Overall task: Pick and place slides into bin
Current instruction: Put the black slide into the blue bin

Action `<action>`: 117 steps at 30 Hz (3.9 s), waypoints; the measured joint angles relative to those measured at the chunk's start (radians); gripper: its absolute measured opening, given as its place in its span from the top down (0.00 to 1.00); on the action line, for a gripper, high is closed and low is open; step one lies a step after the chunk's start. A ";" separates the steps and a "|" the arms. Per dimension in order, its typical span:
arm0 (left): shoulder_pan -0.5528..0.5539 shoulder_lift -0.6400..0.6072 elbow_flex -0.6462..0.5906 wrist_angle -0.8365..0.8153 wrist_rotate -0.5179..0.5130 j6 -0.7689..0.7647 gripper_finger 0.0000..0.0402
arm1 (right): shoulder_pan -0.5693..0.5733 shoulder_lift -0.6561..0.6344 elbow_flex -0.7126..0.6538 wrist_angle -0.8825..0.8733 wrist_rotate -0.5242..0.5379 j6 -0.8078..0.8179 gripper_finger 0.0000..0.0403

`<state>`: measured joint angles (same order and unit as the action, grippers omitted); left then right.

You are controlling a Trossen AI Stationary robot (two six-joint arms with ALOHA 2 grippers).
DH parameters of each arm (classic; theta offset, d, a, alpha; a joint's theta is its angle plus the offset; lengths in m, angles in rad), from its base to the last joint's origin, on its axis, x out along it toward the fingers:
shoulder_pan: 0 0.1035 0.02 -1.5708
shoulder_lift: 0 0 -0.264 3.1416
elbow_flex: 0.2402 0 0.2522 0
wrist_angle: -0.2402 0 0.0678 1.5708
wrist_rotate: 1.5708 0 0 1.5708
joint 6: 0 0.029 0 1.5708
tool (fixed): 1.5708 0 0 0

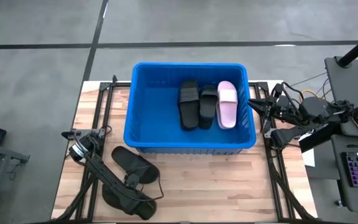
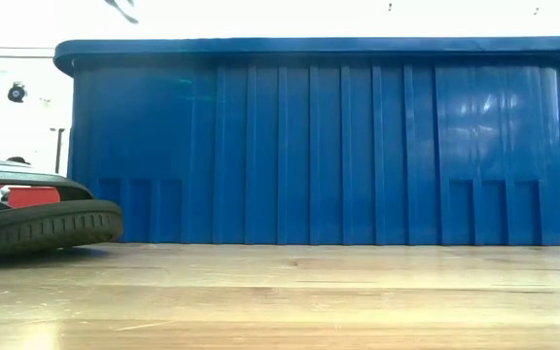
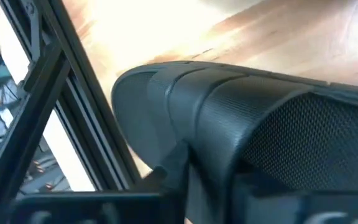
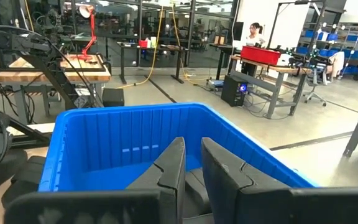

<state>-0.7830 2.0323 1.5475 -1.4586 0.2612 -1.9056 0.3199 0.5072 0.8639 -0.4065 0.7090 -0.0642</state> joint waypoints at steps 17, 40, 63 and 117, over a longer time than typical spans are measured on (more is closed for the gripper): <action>0.006 -0.143 0.169 0.077 -0.203 0.322 1.00 | 0.000 -0.001 0.000 0.000 0.000 -0.016 0.89; 0.331 -0.414 0.275 0.761 -1.038 1.422 1.00 | 0.000 0.000 0.000 0.001 0.000 -0.002 0.89; 0.814 -0.414 0.200 0.591 -1.128 1.829 1.00 | 0.000 0.000 0.000 0.259 0.118 0.093 0.89; 1.221 -0.299 -0.359 1.066 -0.830 2.099 1.00 | 0.000 -0.001 0.000 0.452 0.237 0.108 0.89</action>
<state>0.4378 1.7332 1.1884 -0.3924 -0.5685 0.1936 0.3202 0.5062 0.8635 0.0455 0.9459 0.0438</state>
